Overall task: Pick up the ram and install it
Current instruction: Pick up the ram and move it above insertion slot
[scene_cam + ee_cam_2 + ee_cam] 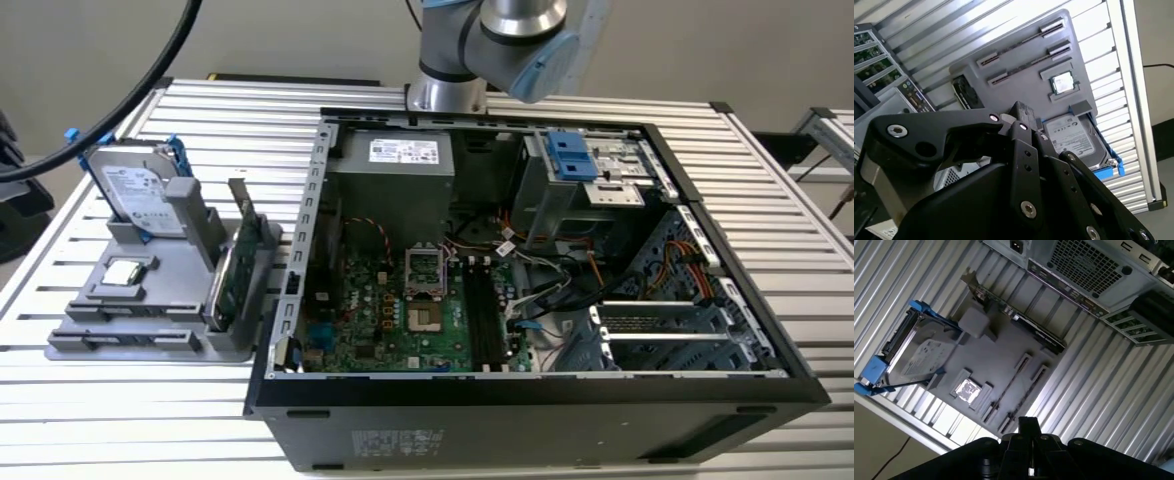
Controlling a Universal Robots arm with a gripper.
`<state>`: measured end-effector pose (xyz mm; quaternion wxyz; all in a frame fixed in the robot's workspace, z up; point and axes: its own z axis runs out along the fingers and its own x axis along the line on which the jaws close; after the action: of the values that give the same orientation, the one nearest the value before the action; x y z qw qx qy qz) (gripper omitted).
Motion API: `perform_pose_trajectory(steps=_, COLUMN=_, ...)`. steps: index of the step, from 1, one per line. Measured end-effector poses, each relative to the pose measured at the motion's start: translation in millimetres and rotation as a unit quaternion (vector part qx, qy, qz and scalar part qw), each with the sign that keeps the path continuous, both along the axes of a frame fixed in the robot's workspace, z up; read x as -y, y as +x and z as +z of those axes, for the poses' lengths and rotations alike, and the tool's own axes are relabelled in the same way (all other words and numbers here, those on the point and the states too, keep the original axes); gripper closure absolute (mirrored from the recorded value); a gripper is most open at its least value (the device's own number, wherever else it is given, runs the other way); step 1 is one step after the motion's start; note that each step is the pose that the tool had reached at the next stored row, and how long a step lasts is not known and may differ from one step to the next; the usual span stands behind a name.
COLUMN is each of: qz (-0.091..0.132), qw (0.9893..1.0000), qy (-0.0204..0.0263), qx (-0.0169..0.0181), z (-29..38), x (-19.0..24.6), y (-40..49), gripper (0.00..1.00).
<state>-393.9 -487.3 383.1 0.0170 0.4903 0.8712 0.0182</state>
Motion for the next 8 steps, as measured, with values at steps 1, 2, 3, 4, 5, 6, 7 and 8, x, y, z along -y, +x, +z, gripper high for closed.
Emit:
perform_pose_trajectory(steps=1, qz=-0.004, qw=1.0, qy=0.0, qx=0.0, z=0.0, x=0.0, y=0.0, gripper=1.0)
perform_pose_trajectory(steps=2, qz=-0.009, qw=1.0, qy=0.0, qx=0.0, z=-0.1, x=0.0, y=0.0, gripper=1.0)
perform_pose_trajectory(steps=3, qz=-0.013, qw=0.9999, qy=-0.0001, qx=-0.0001, z=-0.2, x=0.0, y=0.0, gripper=1.0)
perform_pose_trajectory(steps=4, qz=-0.018, qw=0.9998, qy=0.0, qx=0.0, z=-0.3, x=0.0, y=0.0, gripper=1.0)
perform_pose_trajectory(steps=5, qz=-0.022, qw=0.9998, qy=0.0, qx=0.0, z=-0.4, x=0.0, y=0.0, gripper=1.0)
perform_pose_trajectory(steps=6, qz=-0.026, qw=0.9997, qy=0.0, qx=0.0, z=-0.5, x=0.0, y=0.0, gripper=1.0)
perform_pose_trajectory(steps=7, qz=-0.03, qw=0.9995, qy=0.0, qx=0.0, z=-0.6, x=0.0, y=0.0, gripper=1.0)
perform_pose_trajectory(steps=8, qz=-0.035, qw=0.9994, qy=0.0, qx=0.0, z=-0.7, x=0.0, y=0.0, gripper=1.0)
